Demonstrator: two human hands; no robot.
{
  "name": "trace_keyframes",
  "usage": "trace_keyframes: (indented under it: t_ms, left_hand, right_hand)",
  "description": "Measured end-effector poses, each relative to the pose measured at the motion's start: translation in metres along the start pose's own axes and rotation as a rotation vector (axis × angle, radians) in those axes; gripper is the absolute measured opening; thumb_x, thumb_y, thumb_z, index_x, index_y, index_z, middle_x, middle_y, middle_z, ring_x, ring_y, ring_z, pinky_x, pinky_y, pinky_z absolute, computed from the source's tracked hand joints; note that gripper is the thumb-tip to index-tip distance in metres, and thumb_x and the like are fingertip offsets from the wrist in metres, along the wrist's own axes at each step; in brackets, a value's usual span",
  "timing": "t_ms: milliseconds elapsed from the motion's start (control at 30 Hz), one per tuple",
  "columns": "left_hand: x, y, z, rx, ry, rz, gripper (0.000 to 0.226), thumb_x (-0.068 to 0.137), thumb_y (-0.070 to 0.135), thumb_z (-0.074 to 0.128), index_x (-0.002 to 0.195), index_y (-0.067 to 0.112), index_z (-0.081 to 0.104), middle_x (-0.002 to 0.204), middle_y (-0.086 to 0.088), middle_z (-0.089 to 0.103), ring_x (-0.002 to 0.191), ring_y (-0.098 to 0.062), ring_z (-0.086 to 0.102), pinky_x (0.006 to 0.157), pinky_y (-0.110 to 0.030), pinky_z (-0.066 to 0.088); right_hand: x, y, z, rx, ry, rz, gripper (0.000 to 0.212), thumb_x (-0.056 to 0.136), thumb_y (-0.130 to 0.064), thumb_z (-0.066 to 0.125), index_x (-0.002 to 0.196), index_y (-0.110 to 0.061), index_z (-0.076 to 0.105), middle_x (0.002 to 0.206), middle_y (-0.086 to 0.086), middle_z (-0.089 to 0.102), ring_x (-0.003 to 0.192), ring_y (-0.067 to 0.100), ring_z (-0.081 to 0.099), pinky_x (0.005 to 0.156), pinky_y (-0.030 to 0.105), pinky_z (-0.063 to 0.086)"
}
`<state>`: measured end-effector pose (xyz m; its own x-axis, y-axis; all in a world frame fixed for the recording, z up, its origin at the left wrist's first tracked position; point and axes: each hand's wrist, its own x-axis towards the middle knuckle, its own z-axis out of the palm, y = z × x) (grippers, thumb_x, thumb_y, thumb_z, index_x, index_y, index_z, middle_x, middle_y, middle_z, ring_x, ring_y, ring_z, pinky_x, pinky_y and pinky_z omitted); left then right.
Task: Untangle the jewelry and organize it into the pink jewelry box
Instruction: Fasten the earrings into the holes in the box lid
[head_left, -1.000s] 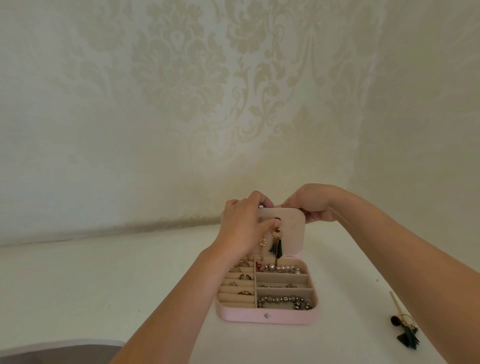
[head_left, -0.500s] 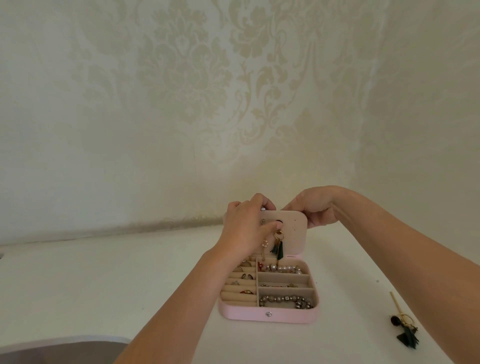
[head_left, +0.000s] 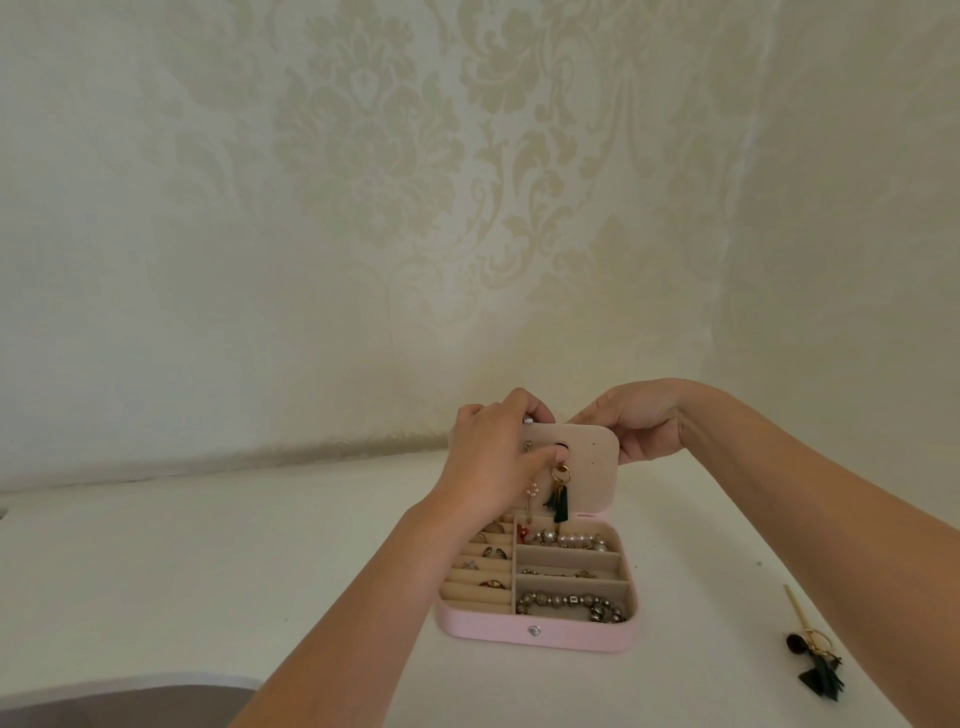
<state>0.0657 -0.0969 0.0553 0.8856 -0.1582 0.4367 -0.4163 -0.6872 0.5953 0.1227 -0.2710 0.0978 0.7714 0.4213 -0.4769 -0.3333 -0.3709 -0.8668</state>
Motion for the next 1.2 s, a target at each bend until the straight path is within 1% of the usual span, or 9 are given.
trace_keyframes:
  t_ms: [67, 233, 367, 500, 633, 767, 900, 1000, 1200]
  left_hand:
    - [0.0, 0.0, 0.0, -0.004, 0.001, 0.001, 0.025, 0.081, 0.037, 0.069, 0.096, 0.032, 0.049, 0.101, 0.008, 0.06, 0.101, -0.014, 0.033, 0.094, -0.035, 0.036]
    - [0.001, -0.001, 0.0, -0.008, -0.003, -0.001, 0.025, 0.081, 0.036, 0.069, 0.097, 0.031, 0.051, 0.102, 0.009, 0.059, 0.101, -0.014, 0.033, 0.094, -0.034, 0.036]
    - [0.003, -0.001, 0.001, -0.001, -0.004, -0.006, 0.026, 0.081, 0.037, 0.069, 0.097, 0.032, 0.05, 0.103, 0.008, 0.06, 0.102, -0.015, 0.034, 0.092, -0.033, 0.036]
    - [0.004, -0.001, 0.0, -0.005, -0.004, 0.002, 0.025, 0.081, 0.036, 0.069, 0.095, 0.032, 0.049, 0.101, 0.008, 0.06, 0.099, -0.014, 0.034, 0.093, -0.033, 0.036]
    - [0.004, -0.001, 0.0, -0.003, -0.005, 0.006, 0.025, 0.081, 0.036, 0.069, 0.095, 0.032, 0.049, 0.099, 0.009, 0.059, 0.098, -0.014, 0.034, 0.092, -0.033, 0.036]
    - [0.004, -0.002, 0.001, -0.009, -0.006, 0.002, 0.025, 0.081, 0.036, 0.069, 0.095, 0.033, 0.048, 0.099, 0.01, 0.059, 0.1, -0.014, 0.033, 0.092, -0.034, 0.036]
    - [0.004, -0.001, 0.001, -0.008, -0.011, 0.008, 0.025, 0.082, 0.035, 0.068, 0.095, 0.033, 0.048, 0.099, 0.011, 0.058, 0.098, -0.012, 0.033, 0.092, -0.033, 0.036]
    - [0.004, -0.002, 0.001, -0.012, -0.016, 0.003, 0.025, 0.082, 0.035, 0.069, 0.095, 0.033, 0.048, 0.1, 0.01, 0.059, 0.099, -0.013, 0.033, 0.091, -0.032, 0.035]
    - [0.004, -0.002, 0.001, -0.008, -0.015, 0.001, 0.024, 0.082, 0.036, 0.068, 0.096, 0.033, 0.049, 0.102, 0.009, 0.059, 0.1, -0.014, 0.033, 0.091, -0.033, 0.036]
  right_hand:
    - [0.001, 0.0, -0.002, -0.011, -0.011, 0.0, 0.033, 0.068, -0.011, 0.065, 0.099, -0.001, 0.065, 0.081, 0.008, 0.072, 0.068, 0.013, 0.069, 0.06, 0.022, 0.056]
    - [0.006, 0.002, -0.005, -0.018, -0.019, 0.004, 0.014, 0.086, -0.005, 0.056, 0.095, -0.001, 0.066, 0.081, 0.009, 0.072, 0.068, 0.014, 0.069, 0.06, 0.023, 0.057]
    - [0.009, 0.006, -0.006, 0.024, -0.028, -0.016, 0.028, 0.07, -0.009, 0.063, 0.096, -0.002, 0.066, 0.082, 0.009, 0.071, 0.069, 0.014, 0.069, 0.063, 0.023, 0.058]
    - [0.012, 0.009, -0.008, 0.046, -0.036, -0.022, 0.034, 0.067, -0.009, 0.063, 0.1, 0.0, 0.064, 0.084, 0.01, 0.071, 0.072, 0.015, 0.069, 0.067, 0.024, 0.058]
    - [0.016, 0.011, -0.008, 0.029, -0.041, -0.031, 0.033, 0.068, -0.01, 0.062, 0.099, 0.0, 0.063, 0.082, 0.009, 0.071, 0.07, 0.015, 0.069, 0.065, 0.024, 0.058]
    - [0.018, 0.015, -0.008, 0.091, -0.052, -0.053, 0.015, 0.084, -0.006, 0.055, 0.093, -0.002, 0.066, 0.078, 0.008, 0.07, 0.067, 0.014, 0.068, 0.063, 0.024, 0.057]
    - [0.019, 0.021, -0.01, 0.167, -0.088, -0.089, 0.033, 0.093, -0.006, 0.047, 0.076, -0.008, 0.076, 0.074, 0.006, 0.07, 0.064, 0.013, 0.068, 0.06, 0.023, 0.056]
    - [0.018, 0.021, -0.008, 0.139, -0.083, -0.079, 0.018, 0.087, -0.004, 0.051, 0.088, -0.004, 0.069, 0.076, 0.007, 0.071, 0.067, 0.014, 0.068, 0.062, 0.024, 0.057]
    - [0.021, 0.019, -0.006, 0.146, -0.075, -0.085, 0.021, 0.095, -0.007, 0.046, 0.09, -0.006, 0.067, 0.072, 0.004, 0.069, 0.063, 0.012, 0.066, 0.057, 0.023, 0.054]
